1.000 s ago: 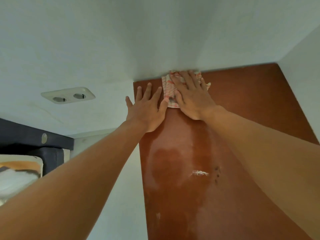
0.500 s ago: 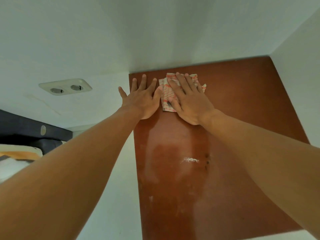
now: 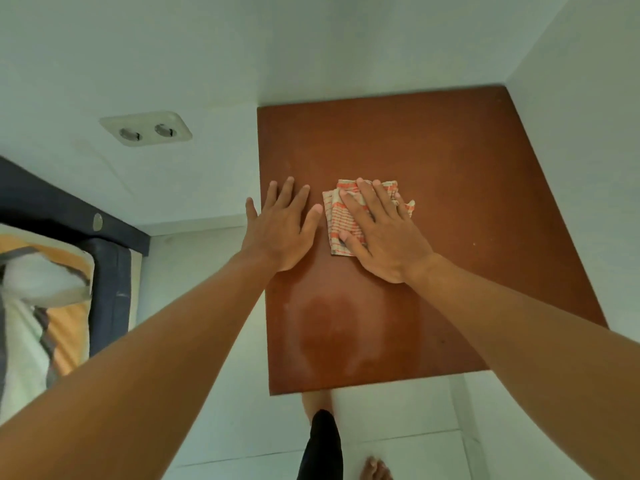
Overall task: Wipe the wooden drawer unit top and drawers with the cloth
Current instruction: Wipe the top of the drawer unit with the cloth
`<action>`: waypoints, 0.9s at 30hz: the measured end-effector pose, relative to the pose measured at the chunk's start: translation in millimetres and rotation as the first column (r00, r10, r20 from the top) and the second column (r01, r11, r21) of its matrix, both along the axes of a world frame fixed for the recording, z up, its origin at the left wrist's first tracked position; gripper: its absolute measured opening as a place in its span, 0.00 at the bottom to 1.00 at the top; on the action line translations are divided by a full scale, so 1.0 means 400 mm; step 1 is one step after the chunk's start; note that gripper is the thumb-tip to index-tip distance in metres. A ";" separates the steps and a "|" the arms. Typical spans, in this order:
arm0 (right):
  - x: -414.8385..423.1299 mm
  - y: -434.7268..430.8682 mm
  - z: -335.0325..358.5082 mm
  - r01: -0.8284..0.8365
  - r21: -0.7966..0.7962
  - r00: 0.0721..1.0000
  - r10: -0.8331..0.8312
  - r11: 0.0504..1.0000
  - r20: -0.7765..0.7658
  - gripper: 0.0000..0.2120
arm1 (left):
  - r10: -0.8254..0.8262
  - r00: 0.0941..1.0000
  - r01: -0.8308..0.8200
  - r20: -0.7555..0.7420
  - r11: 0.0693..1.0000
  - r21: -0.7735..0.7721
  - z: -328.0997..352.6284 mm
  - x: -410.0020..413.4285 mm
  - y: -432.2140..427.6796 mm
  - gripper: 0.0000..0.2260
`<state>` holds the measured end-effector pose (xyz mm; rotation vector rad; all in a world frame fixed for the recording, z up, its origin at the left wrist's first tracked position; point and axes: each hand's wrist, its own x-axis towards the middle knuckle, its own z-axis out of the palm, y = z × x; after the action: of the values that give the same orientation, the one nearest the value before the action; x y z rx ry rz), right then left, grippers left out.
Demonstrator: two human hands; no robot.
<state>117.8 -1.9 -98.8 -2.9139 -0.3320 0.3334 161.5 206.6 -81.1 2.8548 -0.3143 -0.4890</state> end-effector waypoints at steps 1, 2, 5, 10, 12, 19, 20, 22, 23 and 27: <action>-0.032 -0.001 0.000 -0.004 -0.002 1.000 0.004 1.000 -0.003 0.34 | 0.012 1.000 -0.012 0.005 1.000 -0.006 0.000 -0.035 0.007 0.30; -0.064 -0.001 0.000 -0.009 -0.005 1.000 0.009 1.000 -0.007 0.35 | 0.025 1.000 -0.025 0.004 1.000 -0.014 0.002 -0.070 0.013 0.30; -0.168 -0.004 -0.003 -0.023 -0.019 1.000 0.023 1.000 0.007 0.36 | 0.060 0.998 -0.060 0.002 0.998 -0.027 0.005 -0.169 0.031 0.30; -0.348 -0.014 -0.016 -0.047 -0.006 0.997 0.047 0.999 0.055 0.36 | 0.118 0.993 -0.117 0.007 0.992 -0.046 0.019 -0.306 0.052 0.30; -0.416 -0.019 -0.018 -0.063 0.005 0.996 0.062 0.998 0.064 0.35 | 0.130 0.991 -0.130 0.001 0.990 -0.054 0.027 -0.352 0.054 0.30; -0.583 -0.035 -0.023 -0.136 0.054 0.983 0.128 0.989 0.130 0.29 | 0.169 0.985 -0.171 -0.022 0.981 -0.090 0.055 -0.469 0.042 0.29; -0.599 -0.036 -0.025 -0.141 0.055 0.979 0.131 0.989 0.155 0.29 | 0.170 0.985 -0.171 -0.022 0.981 -0.092 0.059 -0.480 0.040 0.29; -0.635 -0.039 -0.032 -0.148 0.055 0.972 0.135 0.987 0.192 0.29 | 0.168 0.985 -0.170 -0.029 0.980 -0.102 0.063 -0.498 0.040 0.29; -0.657 -0.042 -0.038 -0.155 0.057 0.970 0.141 0.986 0.197 0.30 | 0.166 0.986 -0.168 -0.031 0.980 -0.107 0.065 -0.505 0.042 0.29; -0.771 -0.084 -0.074 -0.242 -0.013 0.954 0.240 0.970 0.180 0.32 | 0.169 0.986 -0.170 -0.017 0.978 -0.120 0.065 -0.520 0.062 0.29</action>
<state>-190.6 -35.7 -128.2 -2.9037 -0.7187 0.0993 -46.6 231.4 -55.0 2.7310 -0.0944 -0.4302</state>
